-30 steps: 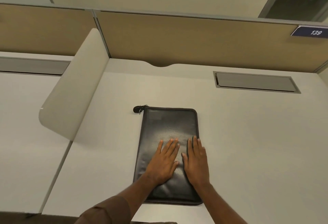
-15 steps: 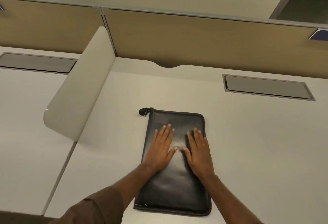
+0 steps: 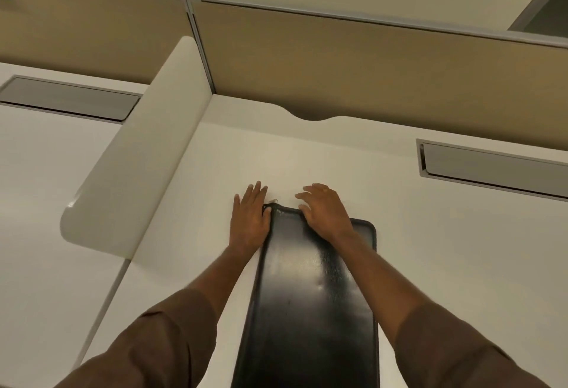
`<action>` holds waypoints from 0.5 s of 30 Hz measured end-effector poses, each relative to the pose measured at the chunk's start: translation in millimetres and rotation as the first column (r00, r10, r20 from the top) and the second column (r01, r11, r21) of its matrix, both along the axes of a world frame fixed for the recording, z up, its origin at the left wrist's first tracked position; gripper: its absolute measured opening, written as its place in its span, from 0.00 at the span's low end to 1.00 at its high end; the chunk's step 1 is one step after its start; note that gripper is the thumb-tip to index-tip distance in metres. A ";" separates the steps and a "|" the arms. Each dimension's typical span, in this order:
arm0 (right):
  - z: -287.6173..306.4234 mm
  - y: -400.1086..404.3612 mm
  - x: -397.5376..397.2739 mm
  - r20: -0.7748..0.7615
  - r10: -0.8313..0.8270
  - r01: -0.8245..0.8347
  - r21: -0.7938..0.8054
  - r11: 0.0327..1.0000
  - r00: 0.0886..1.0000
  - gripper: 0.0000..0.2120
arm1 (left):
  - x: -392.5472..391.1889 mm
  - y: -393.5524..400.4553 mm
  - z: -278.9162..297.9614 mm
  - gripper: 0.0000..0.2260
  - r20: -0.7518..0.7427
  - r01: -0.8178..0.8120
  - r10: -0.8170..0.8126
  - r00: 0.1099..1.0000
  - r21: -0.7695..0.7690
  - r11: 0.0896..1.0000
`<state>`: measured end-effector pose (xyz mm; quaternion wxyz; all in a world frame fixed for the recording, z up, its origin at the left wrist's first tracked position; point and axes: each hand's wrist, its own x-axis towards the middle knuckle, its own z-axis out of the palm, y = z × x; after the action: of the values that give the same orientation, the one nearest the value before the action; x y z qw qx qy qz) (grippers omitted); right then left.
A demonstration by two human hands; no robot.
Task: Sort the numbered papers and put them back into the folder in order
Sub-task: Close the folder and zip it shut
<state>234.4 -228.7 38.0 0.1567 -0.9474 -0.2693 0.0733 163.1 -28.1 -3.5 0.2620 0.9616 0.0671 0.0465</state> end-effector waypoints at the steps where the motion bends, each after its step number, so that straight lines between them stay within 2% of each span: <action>1: -1.5 6.0 7.3 -0.017 0.029 -0.029 0.001 1.000 0.999 0.16 | 0.5 2.9 -4.4 0.21 0.005 -0.012 0.012 1.000 -0.013 1.000; 6: -11.4 33.0 34.1 -0.071 0.149 -0.147 0.028 0.989 0.986 0.15 | 0.8 11.1 -23.4 0.20 0.061 0.012 -0.014 0.998 0.035 0.999; 9: -19.0 42.3 44.6 -0.081 0.208 -0.206 0.033 0.978 0.975 0.15 | 1.6 11.3 -26.1 0.18 0.085 0.017 -0.018 0.996 0.015 1.000; 15: -30.0 50.9 53.6 -0.076 0.272 -0.266 0.075 0.961 0.959 0.08 | 1.2 12.7 -27.7 0.09 0.112 -0.014 0.020 0.994 -0.053 0.998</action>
<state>288.1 -177.8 8.0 0.1871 -0.8924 -0.3909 0.1259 164.3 -15.4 -31.2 0.2901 0.9497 0.0615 0.1008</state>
